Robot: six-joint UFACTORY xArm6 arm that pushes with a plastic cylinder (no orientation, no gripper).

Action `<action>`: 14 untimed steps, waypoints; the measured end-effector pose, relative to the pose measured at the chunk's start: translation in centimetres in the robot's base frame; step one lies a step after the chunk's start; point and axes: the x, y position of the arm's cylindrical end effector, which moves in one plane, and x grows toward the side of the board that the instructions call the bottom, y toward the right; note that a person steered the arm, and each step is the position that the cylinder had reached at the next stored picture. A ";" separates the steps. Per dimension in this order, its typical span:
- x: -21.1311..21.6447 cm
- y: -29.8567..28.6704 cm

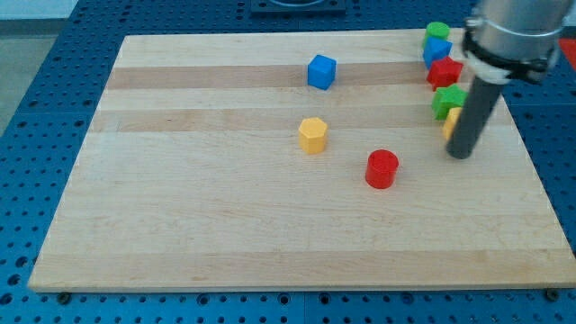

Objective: Arrange the green star and heart diagonally to each other

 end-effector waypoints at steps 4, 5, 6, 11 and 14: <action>-4.6 -2.3; -4.6 -5.5; -4.7 -8.6; -3.7 -11.2; -6.5 -1.5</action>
